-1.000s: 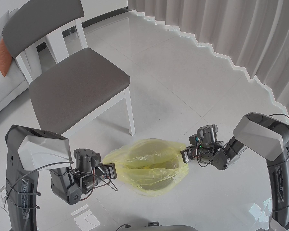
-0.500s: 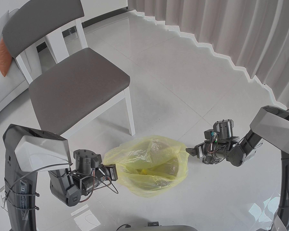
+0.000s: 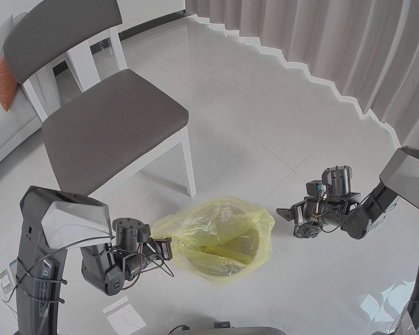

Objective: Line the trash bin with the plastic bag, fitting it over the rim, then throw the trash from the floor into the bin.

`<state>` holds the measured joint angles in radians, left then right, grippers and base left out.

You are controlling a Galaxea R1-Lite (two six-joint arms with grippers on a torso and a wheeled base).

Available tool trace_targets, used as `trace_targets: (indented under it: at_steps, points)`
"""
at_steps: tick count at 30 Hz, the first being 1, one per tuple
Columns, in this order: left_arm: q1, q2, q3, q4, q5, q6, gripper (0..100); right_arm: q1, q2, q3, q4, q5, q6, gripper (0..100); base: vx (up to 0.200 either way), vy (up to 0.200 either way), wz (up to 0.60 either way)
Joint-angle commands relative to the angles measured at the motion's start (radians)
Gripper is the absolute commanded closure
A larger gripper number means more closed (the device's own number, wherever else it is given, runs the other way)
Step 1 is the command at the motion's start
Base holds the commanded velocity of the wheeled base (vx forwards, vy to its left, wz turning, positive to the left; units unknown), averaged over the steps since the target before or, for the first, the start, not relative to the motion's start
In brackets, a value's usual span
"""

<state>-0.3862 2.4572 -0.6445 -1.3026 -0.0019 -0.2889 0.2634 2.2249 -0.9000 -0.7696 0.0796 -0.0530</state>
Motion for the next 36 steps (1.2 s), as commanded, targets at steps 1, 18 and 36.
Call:
trace_targets:
  at_steps: [1, 18, 36]
  points:
    - [0.012, 0.019, 0.0, -0.009, -0.001, -0.003, 0, 0.0, -0.022, 0.006, 0.0, 0.0, -0.001, 0, 0.0, 0.0, 0.0]
    - [0.015, -0.133, 0.256, -0.172, -0.003, -0.009, 0, -0.006, -0.053, 0.024, -0.002, 0.003, 0.001, 0, 0.0, 0.0, 0.0]
    - [0.016, -0.055, -0.095, 0.115, 0.008, 0.031, 0, -0.015, -0.085, 0.075, -0.02, 0.017, 0.002, 0, 0.0, 0.0, 0.0]
